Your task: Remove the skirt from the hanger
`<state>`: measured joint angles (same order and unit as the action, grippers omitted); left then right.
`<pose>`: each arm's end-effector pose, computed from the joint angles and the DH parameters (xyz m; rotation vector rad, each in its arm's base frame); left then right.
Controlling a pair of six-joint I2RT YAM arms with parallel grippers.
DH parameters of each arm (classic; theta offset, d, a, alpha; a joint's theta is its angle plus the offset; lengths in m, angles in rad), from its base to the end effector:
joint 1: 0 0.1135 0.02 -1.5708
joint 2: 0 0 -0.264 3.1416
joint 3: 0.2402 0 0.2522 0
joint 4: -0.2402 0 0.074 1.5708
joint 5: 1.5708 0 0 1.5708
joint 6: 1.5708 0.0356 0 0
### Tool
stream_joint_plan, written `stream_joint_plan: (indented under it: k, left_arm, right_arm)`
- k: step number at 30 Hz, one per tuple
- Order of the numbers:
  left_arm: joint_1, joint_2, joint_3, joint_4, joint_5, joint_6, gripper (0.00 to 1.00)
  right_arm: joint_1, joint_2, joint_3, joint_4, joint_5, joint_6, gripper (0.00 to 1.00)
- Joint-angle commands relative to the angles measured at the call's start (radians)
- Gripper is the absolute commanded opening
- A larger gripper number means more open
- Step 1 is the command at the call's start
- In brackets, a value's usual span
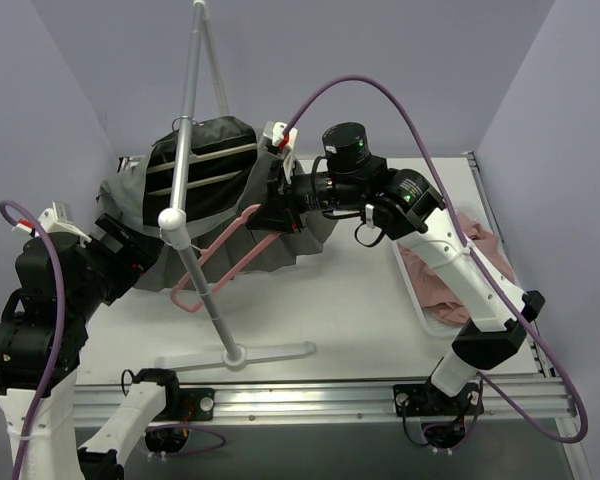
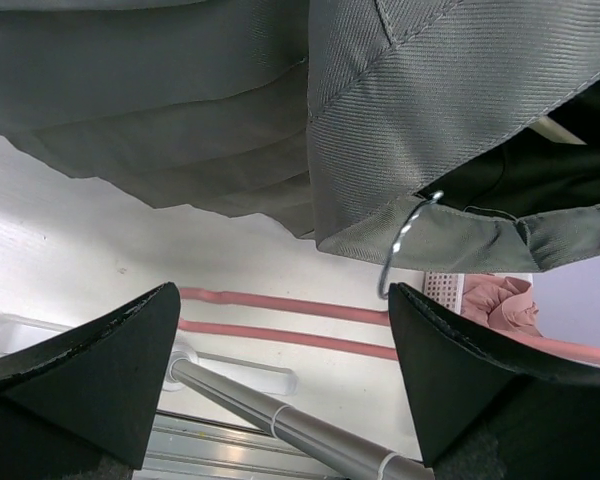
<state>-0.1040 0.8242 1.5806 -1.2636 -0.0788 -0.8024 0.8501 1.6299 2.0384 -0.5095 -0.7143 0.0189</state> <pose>0.0733 -0.0048 0.4658 -0.7679 1.9660 -0.4688 0.2048 0.2686 0.5192 -1.2183 1.3320 1.2297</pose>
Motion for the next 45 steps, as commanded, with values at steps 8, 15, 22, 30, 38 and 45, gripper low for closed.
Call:
stream_joint_plan:
  k: [8,15,22,30,38,45]
  left_arm:
    - [-0.003,-0.002,0.033,-0.03,0.01,-0.034,0.94]
    - [-0.003,-0.007,0.019,-0.026,0.079,-0.023,0.94]
    - [-0.003,-0.028,-0.036,-0.003,0.161,-0.069,0.94]
    - [-0.003,-0.033,-0.033,0.001,0.238,-0.055,0.95]
    - [-0.003,-0.026,-0.01,-0.03,0.264,-0.021,0.96]
    - [-0.003,-0.017,-0.013,-0.019,0.289,-0.017,0.96]
  right_arm:
    - [-0.006,-0.019,0.108,-0.017,-0.007,-0.023,0.0]
    - [0.001,0.022,0.262,-0.07,0.002,-0.028,0.0]
    - [0.006,0.05,0.387,-0.078,0.024,-0.04,0.0]
    - [0.052,0.059,0.399,-0.035,0.076,-0.074,0.0]
    - [0.066,0.03,0.39,0.006,0.131,-0.094,0.0]
    - [0.069,0.005,0.393,0.035,0.164,-0.094,0.0]
